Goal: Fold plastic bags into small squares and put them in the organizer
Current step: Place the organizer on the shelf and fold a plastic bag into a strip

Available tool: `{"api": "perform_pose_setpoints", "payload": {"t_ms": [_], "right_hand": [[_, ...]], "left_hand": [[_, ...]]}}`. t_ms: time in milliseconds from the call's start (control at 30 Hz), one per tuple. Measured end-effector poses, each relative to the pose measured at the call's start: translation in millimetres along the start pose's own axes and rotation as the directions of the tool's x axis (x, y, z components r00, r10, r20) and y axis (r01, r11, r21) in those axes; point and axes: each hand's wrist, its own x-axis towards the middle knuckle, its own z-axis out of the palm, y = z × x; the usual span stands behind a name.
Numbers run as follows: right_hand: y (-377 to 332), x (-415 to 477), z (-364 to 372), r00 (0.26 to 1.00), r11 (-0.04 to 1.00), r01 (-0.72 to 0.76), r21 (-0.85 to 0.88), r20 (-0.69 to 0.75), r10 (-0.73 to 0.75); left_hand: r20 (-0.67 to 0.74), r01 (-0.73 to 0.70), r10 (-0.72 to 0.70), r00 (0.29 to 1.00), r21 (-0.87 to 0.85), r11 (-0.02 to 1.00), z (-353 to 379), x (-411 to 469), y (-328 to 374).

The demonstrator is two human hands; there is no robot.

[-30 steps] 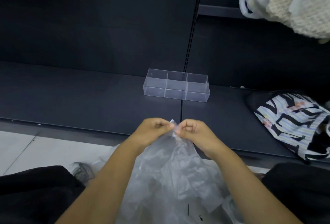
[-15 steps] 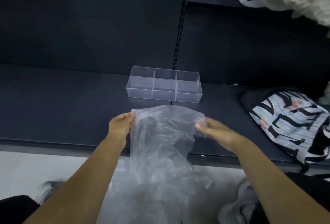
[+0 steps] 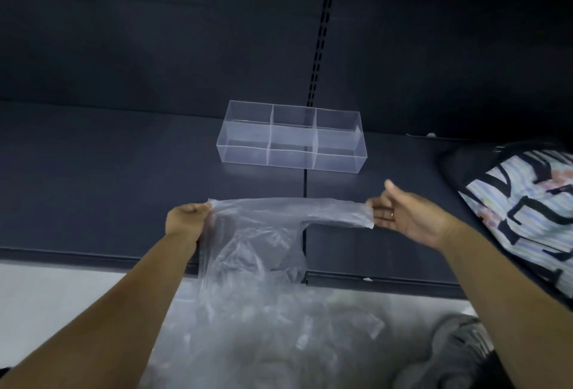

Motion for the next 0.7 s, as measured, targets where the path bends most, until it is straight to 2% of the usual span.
{"api": "perform_pose_setpoints", "payload": {"t_ms": [67,167,233,300,367,433,467,500,567,633,700], "right_hand": [[-4.1,5.9,5.7,0.998,0.992,-0.045,-0.119,-0.042,0.04],[8.3,11.5,30.4,0.958,0.926,-0.285,-0.249,-0.032,0.286],[22.8,11.5,46.7,0.929,0.882,-0.363,-0.301,-0.041,0.369],[34.8,9.6,55.8,0.94,0.897,-0.341,-0.28,-0.089,0.329],[39.5,5.1,55.4,0.95,0.951,-0.296,-0.089,-0.132,0.284],[38.4,-4.6,48.9,0.962,0.949,-0.253,0.188,-0.055,0.268],[37.0,-12.1,45.7,0.969,0.939,-0.243,0.244,0.024,0.245],[37.5,-20.8,44.3,0.972,0.945,-0.231,0.233,0.093,0.215],[43.0,-35.6,51.7,0.974,0.981,-0.186,0.061,0.145,0.176],[56.4,-34.1,66.0,0.994,0.994,-0.106,-0.033,0.013,0.106],[63.9,-26.2,79.4,0.978,1.0,-0.027,0.012,-0.207,0.029]], "left_hand": [[0.008,0.002,-0.002,1.0,-0.01,1.0,2.1,1.6,2.3],[0.011,0.033,-0.032,0.999,-0.037,0.999,7.2,1.8,0.4],[0.002,0.056,-0.056,0.998,-0.038,0.998,8.6,1.9,-2.5],[0.001,0.069,-0.069,0.998,-0.061,0.996,8.1,2.1,-3.8],[-0.009,0.065,-0.066,0.998,-0.055,0.996,5.5,2.2,-4.6],[-0.027,0.058,-0.06,0.998,-0.058,0.997,4.0,3.0,-6.3],[-0.04,0.055,-0.058,0.998,-0.064,0.996,4.0,3.1,-7.2],[-0.049,0.049,-0.052,0.997,-0.057,0.997,4.7,2.8,-8.1],[-0.043,0.035,-0.036,0.998,-0.004,0.999,6.6,0.8,-8.2],[-0.03,0.019,-0.019,0.999,-0.008,1.0,8.2,0.7,-8.5],[-0.034,0.013,-0.014,0.999,-0.004,1.0,7.9,1.1,-9.4]]}}
